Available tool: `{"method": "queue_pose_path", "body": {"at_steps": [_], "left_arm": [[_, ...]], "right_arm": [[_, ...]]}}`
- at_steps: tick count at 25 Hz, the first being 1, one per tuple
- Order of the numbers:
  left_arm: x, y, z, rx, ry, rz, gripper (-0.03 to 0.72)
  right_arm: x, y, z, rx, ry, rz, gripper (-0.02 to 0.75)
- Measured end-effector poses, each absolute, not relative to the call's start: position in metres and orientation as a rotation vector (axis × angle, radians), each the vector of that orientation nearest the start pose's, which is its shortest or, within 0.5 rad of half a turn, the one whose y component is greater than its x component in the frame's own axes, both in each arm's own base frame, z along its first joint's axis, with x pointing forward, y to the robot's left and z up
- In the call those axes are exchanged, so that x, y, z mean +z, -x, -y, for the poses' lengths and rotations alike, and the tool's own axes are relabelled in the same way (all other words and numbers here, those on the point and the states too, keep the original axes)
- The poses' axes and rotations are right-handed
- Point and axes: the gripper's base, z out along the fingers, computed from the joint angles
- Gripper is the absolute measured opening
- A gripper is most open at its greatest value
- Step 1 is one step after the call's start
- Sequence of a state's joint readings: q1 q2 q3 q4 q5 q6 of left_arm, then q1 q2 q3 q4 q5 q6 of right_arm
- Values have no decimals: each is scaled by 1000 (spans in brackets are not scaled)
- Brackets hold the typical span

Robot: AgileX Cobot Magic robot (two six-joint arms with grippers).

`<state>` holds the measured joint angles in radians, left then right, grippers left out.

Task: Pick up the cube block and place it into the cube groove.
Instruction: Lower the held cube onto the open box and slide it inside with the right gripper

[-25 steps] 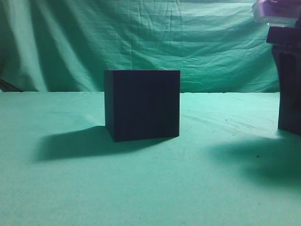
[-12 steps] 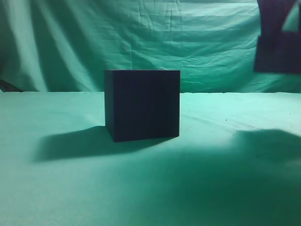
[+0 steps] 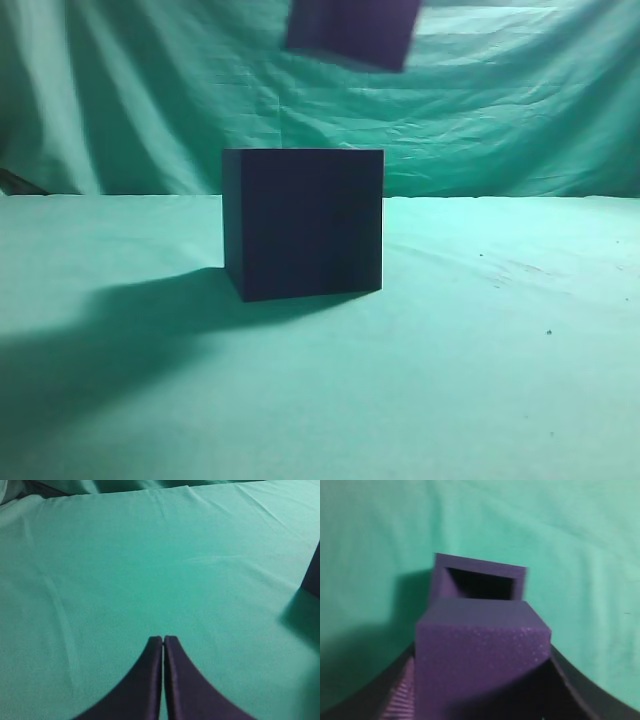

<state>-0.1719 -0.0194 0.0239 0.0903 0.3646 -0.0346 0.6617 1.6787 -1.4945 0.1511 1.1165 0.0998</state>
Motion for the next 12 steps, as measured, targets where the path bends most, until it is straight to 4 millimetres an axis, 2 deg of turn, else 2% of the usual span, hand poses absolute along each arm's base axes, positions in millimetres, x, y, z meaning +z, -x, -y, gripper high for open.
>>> {"method": "queue_pose_path", "body": {"at_steps": [3, 5, 12], "left_arm": [[173, -52, 6, -55, -183, -1843, 0], [173, -52, 6, -55, -183, -1843, 0], [173, -52, 6, -55, -183, -1843, 0]], "right_arm": [[298, -264, -250, 393, 728, -2766, 428], [287, -266, -259, 385, 730, -2774, 428], [269, -278, -265, 339, 629, -2793, 428]]}}
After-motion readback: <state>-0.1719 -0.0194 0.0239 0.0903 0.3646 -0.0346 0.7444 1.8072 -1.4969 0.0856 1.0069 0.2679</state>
